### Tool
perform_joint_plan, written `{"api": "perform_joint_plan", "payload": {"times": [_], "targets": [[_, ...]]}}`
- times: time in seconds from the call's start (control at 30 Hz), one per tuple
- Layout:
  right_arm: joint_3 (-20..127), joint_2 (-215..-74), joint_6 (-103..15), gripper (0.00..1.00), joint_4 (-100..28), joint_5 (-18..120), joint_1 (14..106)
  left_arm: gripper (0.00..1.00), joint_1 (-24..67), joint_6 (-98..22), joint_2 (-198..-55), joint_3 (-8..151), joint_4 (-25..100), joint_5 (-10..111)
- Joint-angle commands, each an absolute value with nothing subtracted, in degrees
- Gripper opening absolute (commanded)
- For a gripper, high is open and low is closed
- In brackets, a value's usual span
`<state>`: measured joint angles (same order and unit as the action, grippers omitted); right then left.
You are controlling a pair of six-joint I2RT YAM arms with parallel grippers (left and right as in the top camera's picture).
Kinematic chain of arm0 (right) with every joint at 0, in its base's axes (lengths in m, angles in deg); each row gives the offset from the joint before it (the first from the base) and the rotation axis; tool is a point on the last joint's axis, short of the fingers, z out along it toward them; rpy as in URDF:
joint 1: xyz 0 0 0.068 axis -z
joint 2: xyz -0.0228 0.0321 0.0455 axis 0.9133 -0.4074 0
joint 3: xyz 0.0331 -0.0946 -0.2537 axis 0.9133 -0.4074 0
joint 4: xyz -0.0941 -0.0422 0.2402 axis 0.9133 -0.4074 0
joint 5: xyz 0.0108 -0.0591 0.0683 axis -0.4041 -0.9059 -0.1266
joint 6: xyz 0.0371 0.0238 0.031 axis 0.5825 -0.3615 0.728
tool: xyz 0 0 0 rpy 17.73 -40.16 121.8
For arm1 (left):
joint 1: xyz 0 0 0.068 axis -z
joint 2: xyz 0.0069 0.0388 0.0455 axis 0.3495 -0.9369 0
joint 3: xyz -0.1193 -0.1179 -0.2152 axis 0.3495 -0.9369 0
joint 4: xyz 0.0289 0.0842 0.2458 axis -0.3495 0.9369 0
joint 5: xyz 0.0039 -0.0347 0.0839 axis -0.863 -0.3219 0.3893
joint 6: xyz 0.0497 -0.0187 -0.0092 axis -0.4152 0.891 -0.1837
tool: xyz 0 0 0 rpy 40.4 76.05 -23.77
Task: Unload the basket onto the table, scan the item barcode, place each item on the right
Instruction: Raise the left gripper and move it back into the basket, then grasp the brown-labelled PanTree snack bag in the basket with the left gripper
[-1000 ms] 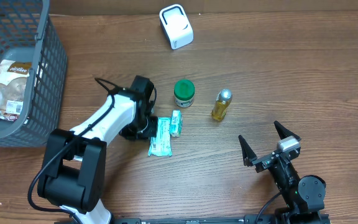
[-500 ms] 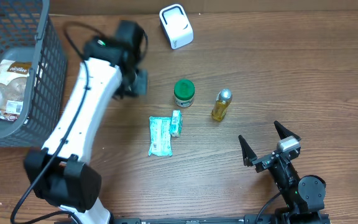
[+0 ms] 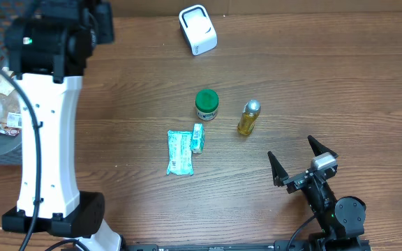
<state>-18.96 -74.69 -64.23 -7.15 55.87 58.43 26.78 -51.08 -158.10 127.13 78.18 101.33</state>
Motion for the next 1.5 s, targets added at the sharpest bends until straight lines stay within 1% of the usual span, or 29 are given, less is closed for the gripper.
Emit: {"api": "perform_joint_plan", "payload": {"times": [0.0, 0.03, 0.07, 0.13, 0.17, 0.43, 0.7, 1.07, 1.17, 1.3, 1.47], "targets": [[-19.57, -74.12, -64.51, 1.0, -6.84, 55.28, 58.65, 0.77, 22.59, -54.34, -157.92, 127.91, 77.68, 105.48], [-19.57, -74.12, -64.51, 1.0, -6.84, 55.28, 58.65, 0.86, 21.38, -54.34, -158.03, 127.89, 77.7, 105.2], [-19.57, -74.12, -64.51, 1.0, -6.84, 55.28, 58.65, 0.92, 20.09, -54.34, -158.25, 127.83, 77.74, 104.72], [-19.57, -74.12, -64.51, 1.0, -6.82, 55.28, 58.65, 1.0, 16.97, -54.34, -158.36, 127.24, 77.83, 103.71], [-19.57, -74.12, -64.51, 1.0, -6.84, 55.28, 58.65, 1.0, 14.96, -54.36, -158.36, 126.43, 77.57, 103.43], [-19.57, -74.12, -64.51, 1.0, -6.84, 55.28, 58.65, 1.0, 7.57, -57.36, -158.36, 118.12, 73.7, 100.74], [-19.57, -74.12, -64.51, 1.0, -6.84, 55.28, 58.65, 1.0, 1.71, -58.86, -158.36, 103.67, 64.76, 98.77], [-19.57, -74.12, -64.51, 1.0, -6.84, 55.28, 58.65, 1.0, -9.15, -65.29, -158.43, 88.57, 50.4, 88.46], [-19.57, -74.12, -64.51, 1.0, -6.82, 55.28, 58.65, 1.0, -11.47, -65.47, -158.45, 84.92, 46.29, 86.66], [-19.57, -74.12, -64.51, 1.0, -6.84, 55.28, 58.65, 1.0, -13.41, -68.68, -158.54, 80.33, 41.55, 83.03], [-19.57, -74.12, -64.51, 1.0, -6.84, 55.28, 58.65, 1.0, -14.02, -70.49, -159.98, 77.99, 38.88, 82.9]]}}
